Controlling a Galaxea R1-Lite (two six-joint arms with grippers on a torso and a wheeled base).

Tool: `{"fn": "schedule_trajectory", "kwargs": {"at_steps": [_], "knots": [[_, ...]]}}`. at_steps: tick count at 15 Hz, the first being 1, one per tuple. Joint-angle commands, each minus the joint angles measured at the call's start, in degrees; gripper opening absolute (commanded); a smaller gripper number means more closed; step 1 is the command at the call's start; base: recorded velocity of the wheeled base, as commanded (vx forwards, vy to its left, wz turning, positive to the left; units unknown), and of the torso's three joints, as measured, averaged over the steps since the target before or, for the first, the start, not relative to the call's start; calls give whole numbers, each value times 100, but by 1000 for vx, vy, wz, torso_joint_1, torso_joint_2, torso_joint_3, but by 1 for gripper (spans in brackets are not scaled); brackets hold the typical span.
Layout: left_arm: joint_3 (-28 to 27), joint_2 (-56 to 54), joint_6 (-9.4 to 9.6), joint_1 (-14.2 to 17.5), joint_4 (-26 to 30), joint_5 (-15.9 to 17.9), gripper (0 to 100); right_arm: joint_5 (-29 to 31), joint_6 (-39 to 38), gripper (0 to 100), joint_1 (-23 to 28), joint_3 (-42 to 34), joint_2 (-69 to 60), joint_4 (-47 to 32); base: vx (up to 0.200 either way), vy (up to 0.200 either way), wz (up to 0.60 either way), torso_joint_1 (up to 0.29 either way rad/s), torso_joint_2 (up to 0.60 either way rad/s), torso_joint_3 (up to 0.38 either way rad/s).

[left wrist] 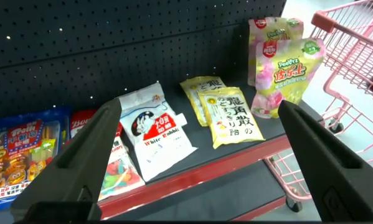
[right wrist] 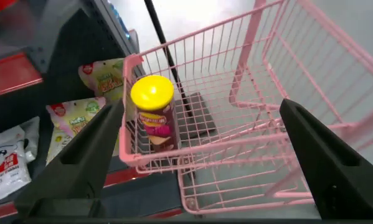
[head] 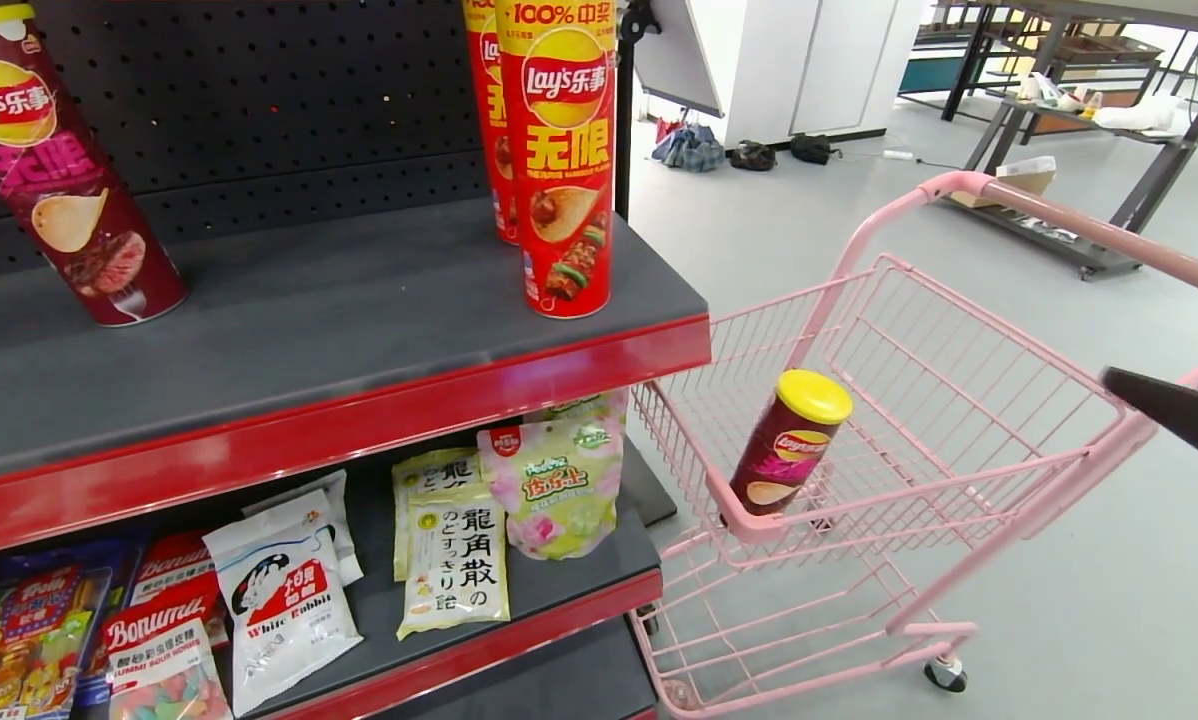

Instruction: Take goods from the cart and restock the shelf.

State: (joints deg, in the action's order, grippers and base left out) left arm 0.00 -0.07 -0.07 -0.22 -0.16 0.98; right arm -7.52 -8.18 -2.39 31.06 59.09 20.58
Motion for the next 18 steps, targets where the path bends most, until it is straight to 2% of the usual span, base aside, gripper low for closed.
{"fn": "schedule_trajectory", "kwargs": {"at_steps": [1, 4, 7, 9, 11, 18], "knots": [[0, 7, -1, 4, -2, -1, 100, -109, -105, 100, -253, 348, 3126, 1634, 0, 0, 0, 0, 0, 0], [0, 7, -1, 4, -2, -1, 100, -109, -105, 100, -447, 445, 3496, 1660, 0, 0, 0, 0, 0, 0], [0, 7, -1, 4, -2, -1, 100, -92, -131, 100, -930, 304, 3557, 1660, 0, 0, 0, 0, 0, 0], [0, 7, -1, 4, -2, -1, 100, -74, -122, 100, -1132, 172, 3812, 1932, 0, 0, 0, 0, 0, 0], [0, 7, -1, -4, -2, -1, 100, -56, -114, 100, -1176, 172, 4076, 2231, 0, 0, 0, 0, 0, 0], [0, 7, -1, 4, -2, -1, 100, 75, -219, 100, -1369, 550, 4708, 2258, 0, 0, 0, 0, 0, 0]]}}
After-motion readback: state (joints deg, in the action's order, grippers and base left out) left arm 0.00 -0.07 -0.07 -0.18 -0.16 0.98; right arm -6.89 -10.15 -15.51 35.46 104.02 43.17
